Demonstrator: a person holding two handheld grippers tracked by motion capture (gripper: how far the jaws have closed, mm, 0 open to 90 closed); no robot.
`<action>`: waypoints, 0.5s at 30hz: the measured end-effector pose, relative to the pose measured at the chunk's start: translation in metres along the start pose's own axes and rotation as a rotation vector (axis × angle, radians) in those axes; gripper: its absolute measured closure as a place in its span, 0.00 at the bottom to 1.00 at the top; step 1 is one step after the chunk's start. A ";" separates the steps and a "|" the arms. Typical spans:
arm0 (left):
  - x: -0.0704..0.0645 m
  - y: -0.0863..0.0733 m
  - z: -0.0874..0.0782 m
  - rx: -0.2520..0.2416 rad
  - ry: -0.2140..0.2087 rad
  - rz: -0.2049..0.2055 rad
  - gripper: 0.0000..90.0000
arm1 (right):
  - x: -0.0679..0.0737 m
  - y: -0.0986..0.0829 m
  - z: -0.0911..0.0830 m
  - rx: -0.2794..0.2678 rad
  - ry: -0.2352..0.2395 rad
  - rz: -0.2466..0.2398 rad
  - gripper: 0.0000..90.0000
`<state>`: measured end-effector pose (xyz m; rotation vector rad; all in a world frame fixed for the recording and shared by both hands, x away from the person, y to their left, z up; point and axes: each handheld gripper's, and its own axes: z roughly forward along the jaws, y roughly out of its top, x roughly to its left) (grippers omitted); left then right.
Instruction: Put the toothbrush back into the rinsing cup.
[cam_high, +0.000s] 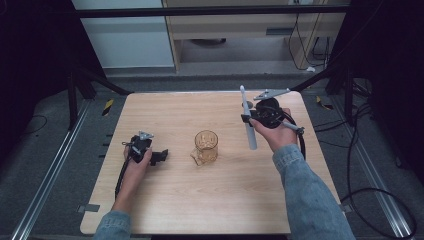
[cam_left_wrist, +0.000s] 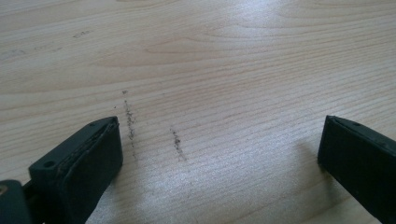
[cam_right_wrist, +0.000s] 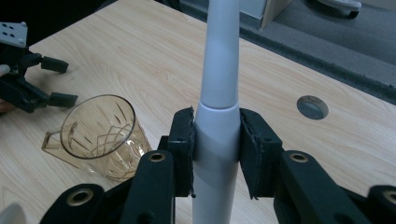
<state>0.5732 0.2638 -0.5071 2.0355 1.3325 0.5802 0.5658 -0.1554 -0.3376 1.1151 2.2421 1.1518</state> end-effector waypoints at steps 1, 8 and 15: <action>0.000 0.000 0.000 -0.001 0.000 0.000 0.00 | 0.001 0.001 0.000 -0.003 0.003 0.002 0.75; 0.000 0.000 0.000 -0.002 0.001 -0.002 0.00 | 0.009 0.011 0.000 -0.023 0.009 -0.005 0.75; 0.000 0.000 0.000 -0.003 0.004 -0.001 0.00 | 0.016 0.021 -0.002 -0.037 0.013 -0.011 0.75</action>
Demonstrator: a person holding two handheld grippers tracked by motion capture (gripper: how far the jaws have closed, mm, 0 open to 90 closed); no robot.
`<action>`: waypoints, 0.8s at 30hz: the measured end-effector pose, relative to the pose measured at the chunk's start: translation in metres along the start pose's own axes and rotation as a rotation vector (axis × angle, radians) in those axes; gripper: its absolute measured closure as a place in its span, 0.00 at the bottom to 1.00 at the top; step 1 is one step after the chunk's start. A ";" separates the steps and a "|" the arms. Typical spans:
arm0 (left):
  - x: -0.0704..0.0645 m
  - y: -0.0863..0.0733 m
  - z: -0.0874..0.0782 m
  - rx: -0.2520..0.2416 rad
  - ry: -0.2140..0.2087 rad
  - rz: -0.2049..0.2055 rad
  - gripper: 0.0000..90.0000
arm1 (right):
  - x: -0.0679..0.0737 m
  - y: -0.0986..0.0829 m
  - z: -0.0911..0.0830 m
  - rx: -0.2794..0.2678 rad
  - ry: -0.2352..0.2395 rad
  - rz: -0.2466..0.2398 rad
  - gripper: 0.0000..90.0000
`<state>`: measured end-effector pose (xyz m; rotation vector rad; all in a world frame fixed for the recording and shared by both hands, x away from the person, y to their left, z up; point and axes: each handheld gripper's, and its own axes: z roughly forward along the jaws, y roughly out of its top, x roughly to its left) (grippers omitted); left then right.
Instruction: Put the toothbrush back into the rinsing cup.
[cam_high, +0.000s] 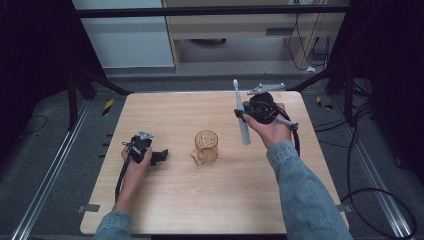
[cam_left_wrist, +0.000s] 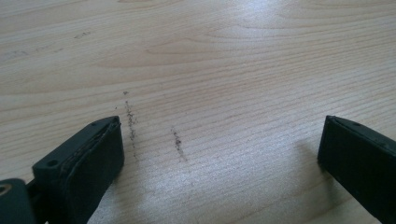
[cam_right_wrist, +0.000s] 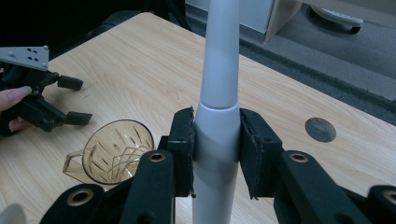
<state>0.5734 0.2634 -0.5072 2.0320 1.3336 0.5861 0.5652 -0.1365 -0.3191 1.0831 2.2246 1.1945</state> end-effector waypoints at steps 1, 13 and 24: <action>0.000 0.000 0.000 0.000 0.000 0.000 0.00 | 0.001 0.001 0.000 -0.003 0.001 0.000 0.75; 0.000 0.000 0.000 0.000 -0.001 0.000 0.00 | 0.006 0.010 0.003 -0.026 0.006 -0.001 0.75; 0.000 0.000 0.001 -0.002 -0.002 -0.001 0.00 | 0.017 0.023 0.007 -0.055 0.024 0.000 0.75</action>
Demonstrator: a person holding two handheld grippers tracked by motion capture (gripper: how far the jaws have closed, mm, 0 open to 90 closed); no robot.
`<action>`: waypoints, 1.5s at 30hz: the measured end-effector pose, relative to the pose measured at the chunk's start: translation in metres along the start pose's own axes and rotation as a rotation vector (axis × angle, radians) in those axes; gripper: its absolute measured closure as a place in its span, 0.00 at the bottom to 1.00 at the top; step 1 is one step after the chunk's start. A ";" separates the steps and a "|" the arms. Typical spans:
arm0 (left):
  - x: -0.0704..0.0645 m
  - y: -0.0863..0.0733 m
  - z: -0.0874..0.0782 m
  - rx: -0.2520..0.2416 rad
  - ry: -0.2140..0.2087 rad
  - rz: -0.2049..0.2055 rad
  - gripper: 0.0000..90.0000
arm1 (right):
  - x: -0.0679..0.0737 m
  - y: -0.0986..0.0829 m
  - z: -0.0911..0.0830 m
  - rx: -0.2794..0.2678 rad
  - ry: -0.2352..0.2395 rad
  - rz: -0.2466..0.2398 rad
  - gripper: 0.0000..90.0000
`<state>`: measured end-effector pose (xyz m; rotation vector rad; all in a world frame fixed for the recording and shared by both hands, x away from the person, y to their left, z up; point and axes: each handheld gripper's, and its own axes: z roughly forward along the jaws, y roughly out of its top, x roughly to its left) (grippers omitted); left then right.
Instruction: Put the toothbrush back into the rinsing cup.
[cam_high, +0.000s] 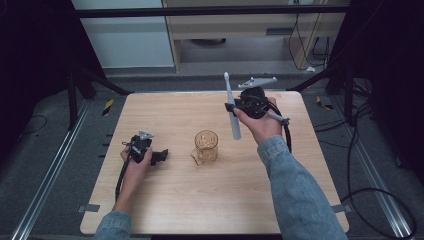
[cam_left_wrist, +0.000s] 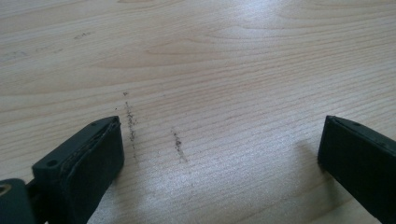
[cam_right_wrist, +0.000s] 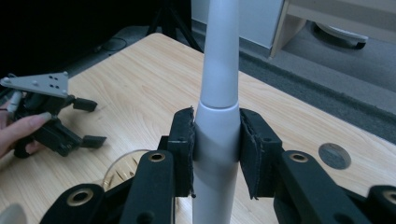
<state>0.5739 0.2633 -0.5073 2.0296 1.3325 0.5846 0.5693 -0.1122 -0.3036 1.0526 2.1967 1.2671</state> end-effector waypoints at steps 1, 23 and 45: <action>0.000 0.000 0.000 0.000 0.000 0.000 0.00 | 0.001 0.002 0.000 -0.003 0.002 -0.003 0.75; 0.000 0.000 0.000 -0.003 -0.001 -0.001 0.00 | 0.027 0.021 0.014 -0.081 0.028 -0.025 0.75; 0.001 0.000 0.001 -0.002 -0.004 -0.001 0.00 | 0.048 0.013 0.040 -0.079 0.091 -0.030 0.75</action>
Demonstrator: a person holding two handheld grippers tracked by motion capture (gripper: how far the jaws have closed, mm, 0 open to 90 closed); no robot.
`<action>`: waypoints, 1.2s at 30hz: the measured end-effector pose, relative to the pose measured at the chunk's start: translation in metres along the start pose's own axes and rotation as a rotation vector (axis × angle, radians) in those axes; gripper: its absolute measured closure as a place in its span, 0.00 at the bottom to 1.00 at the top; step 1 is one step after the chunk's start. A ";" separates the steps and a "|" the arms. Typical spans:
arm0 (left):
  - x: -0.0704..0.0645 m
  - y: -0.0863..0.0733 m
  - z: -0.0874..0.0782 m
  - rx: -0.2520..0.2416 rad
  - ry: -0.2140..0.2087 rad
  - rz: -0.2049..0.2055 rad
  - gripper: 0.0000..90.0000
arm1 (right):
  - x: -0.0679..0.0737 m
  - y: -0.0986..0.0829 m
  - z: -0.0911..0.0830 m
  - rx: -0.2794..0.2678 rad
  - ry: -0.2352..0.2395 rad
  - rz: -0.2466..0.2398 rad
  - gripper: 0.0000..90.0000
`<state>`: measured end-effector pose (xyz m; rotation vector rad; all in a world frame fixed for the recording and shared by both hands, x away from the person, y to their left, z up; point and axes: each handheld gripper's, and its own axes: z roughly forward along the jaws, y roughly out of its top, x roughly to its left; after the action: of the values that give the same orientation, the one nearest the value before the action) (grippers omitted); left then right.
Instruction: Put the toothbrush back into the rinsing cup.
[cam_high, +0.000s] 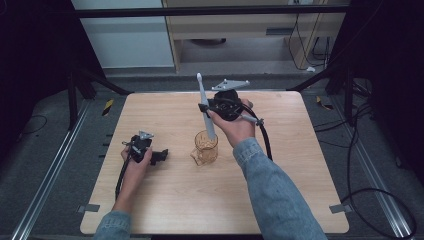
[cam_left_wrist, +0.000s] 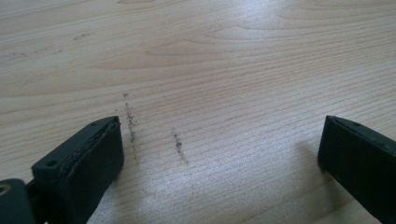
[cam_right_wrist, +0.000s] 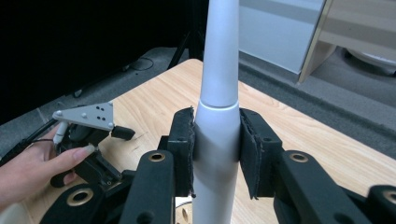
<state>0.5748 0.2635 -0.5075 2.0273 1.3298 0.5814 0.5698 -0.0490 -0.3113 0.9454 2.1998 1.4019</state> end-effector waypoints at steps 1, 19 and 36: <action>0.000 0.000 0.000 0.000 0.000 0.000 0.00 | 0.001 -0.002 0.002 0.006 0.000 0.002 0.75; 0.001 0.000 0.000 0.003 -0.001 0.004 0.00 | 0.006 -0.032 0.032 0.055 0.031 0.019 0.75; 0.001 0.000 0.000 0.003 -0.001 0.004 0.00 | 0.008 -0.045 0.042 0.053 0.026 0.014 0.75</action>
<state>0.5755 0.2640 -0.5073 2.0328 1.3267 0.5803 0.5741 -0.0287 -0.3697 0.9673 2.2647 1.3755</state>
